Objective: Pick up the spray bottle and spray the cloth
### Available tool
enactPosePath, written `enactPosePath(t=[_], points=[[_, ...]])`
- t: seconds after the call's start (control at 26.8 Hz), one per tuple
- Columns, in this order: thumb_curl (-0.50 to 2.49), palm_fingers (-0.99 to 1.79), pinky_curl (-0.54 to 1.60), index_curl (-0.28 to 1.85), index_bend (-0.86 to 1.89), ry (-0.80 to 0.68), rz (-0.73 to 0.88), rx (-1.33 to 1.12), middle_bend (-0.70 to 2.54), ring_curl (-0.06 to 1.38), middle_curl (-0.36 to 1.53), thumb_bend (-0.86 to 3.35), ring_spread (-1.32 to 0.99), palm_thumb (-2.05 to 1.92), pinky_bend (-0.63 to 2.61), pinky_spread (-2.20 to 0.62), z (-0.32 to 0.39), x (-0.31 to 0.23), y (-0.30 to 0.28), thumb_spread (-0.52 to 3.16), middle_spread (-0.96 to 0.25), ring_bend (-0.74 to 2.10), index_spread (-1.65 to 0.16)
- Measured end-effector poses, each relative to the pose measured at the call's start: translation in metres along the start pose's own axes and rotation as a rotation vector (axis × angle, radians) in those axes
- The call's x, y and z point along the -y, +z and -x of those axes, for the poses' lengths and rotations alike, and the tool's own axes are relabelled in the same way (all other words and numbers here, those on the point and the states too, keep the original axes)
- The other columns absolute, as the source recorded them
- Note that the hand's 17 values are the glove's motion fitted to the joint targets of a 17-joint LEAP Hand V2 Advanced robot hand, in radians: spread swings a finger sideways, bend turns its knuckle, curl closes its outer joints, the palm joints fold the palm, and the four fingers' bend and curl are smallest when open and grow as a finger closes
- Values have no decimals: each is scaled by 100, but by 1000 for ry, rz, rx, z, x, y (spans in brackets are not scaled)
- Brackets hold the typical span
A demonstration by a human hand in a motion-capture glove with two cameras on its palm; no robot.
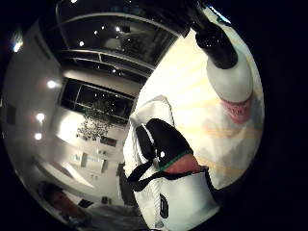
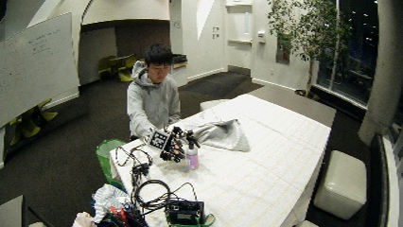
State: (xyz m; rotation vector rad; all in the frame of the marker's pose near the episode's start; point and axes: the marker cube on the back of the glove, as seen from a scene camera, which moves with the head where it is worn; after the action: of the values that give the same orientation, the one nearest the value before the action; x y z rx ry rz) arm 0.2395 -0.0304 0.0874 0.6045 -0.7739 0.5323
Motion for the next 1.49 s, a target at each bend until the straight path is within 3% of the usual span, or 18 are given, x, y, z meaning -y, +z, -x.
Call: enactPosePath(t=[1.49], points=[[33, 42, 39, 8, 6, 60, -48, 275, 22, 37, 35, -1, 1, 64, 81, 20, -7, 25, 36, 102, 0, 80, -27]])
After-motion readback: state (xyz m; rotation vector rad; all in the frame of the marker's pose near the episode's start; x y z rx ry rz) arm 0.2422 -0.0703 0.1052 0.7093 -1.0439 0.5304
